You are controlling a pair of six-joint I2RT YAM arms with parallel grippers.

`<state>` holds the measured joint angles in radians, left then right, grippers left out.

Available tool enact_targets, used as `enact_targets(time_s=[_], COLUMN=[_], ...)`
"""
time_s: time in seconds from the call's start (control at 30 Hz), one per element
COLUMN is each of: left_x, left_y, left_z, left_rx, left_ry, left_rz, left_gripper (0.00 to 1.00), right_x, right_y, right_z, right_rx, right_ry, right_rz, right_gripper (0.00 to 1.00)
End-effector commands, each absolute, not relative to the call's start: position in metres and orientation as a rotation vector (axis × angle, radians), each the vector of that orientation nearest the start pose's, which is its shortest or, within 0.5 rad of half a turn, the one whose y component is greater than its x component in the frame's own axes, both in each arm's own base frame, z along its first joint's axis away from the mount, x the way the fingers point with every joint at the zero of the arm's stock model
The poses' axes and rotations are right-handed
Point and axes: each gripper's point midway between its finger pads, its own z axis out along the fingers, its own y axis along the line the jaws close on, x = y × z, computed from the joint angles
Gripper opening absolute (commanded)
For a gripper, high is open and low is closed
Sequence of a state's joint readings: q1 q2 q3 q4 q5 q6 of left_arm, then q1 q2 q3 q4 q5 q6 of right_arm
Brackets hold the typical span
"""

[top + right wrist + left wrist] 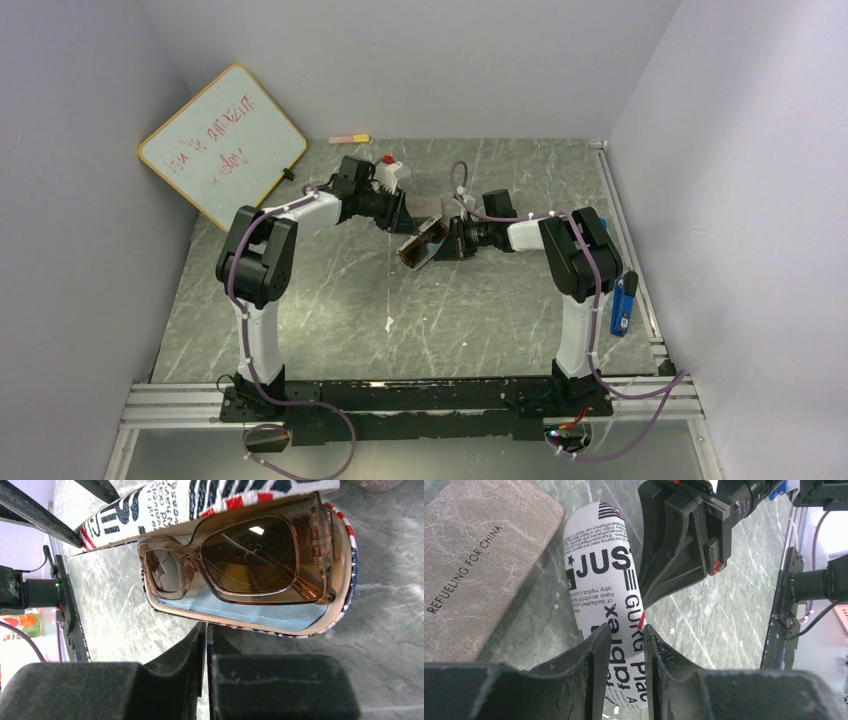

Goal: Organize the sunglasses
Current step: Close the sunglasses case at the center of the board.

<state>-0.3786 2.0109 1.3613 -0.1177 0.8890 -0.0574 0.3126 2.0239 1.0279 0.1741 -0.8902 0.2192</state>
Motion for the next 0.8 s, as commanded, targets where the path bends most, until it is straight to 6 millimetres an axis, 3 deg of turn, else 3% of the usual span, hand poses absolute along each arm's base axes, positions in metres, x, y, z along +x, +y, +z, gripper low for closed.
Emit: enact_targets(time_s=[0.0,0.5,0.77], left_x=[0.367,0.358,0.351], left_y=[-0.308,-0.314,-0.317], left_z=[0.101,0.070,0.053], left_rx=[0.880,0.957,0.972], left_ry=[2.140,2.208,2.257], left_rz=[-1.206,-1.021,-1.004], left_gripper=[0.35,0.35,0.34], right_x=[0.355,0.355,0.355], right_y=[0.262,0.262,0.262], right_z=[0.022,0.024,0.024], right_rx=[-0.574,-0.571,-0.570], right_ry=[2.261,2.258,2.259], right_rz=[1.287,1.295,1.296], right_gripper=[0.09,0.09,0.09])
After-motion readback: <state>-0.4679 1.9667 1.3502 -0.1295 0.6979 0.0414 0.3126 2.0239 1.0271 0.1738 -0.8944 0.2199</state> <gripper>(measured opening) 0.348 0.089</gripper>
